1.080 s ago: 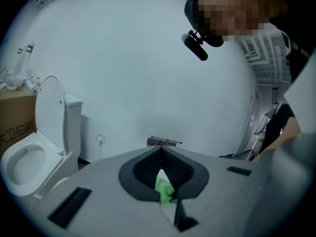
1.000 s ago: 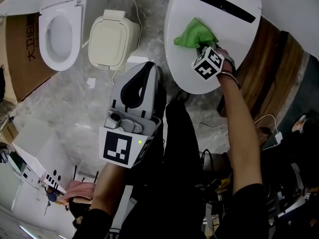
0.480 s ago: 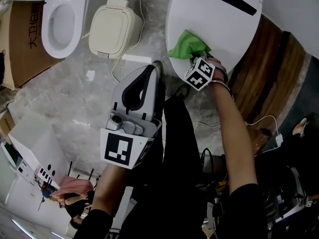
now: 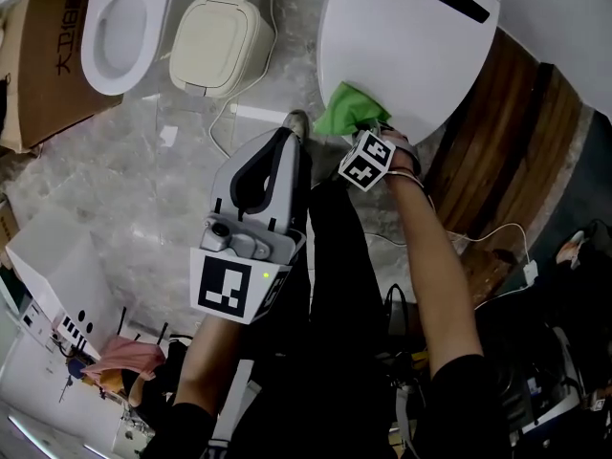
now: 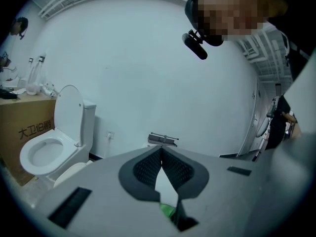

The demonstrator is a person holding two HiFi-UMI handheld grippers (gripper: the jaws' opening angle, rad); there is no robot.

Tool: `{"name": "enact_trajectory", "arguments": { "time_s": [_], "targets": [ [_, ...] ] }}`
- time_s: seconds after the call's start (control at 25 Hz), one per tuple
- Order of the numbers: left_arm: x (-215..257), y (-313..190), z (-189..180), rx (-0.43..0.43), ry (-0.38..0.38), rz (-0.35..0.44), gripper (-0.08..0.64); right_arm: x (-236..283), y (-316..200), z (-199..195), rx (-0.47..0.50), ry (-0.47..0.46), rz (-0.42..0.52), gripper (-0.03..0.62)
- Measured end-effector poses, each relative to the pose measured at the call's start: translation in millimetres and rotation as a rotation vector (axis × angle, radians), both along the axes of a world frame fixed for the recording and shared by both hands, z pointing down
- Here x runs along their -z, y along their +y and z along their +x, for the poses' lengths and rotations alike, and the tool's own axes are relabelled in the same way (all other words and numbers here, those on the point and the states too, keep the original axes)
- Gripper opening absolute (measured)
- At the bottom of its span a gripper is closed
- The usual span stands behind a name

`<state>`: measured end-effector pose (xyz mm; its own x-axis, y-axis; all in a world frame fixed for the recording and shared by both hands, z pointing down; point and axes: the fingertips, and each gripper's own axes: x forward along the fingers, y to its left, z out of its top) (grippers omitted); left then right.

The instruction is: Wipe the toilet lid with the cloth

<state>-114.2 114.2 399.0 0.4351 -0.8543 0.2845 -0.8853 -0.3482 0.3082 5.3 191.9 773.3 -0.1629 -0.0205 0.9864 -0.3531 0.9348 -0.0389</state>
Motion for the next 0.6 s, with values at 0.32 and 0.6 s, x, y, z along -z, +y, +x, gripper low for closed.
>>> {"name": "enact_trajectory", "arguments": {
  "time_s": [0.32,0.6],
  "targets": [
    [9,17,2,0.037,0.003,0.038,0.009,-3,35,-3,0.071,0.006,-0.012,0.037],
    [16,27,-7,0.071,-0.027,0.044,0.009,33,40,-10,-0.135,-0.198,-0.063,0.037]
  ]
}}
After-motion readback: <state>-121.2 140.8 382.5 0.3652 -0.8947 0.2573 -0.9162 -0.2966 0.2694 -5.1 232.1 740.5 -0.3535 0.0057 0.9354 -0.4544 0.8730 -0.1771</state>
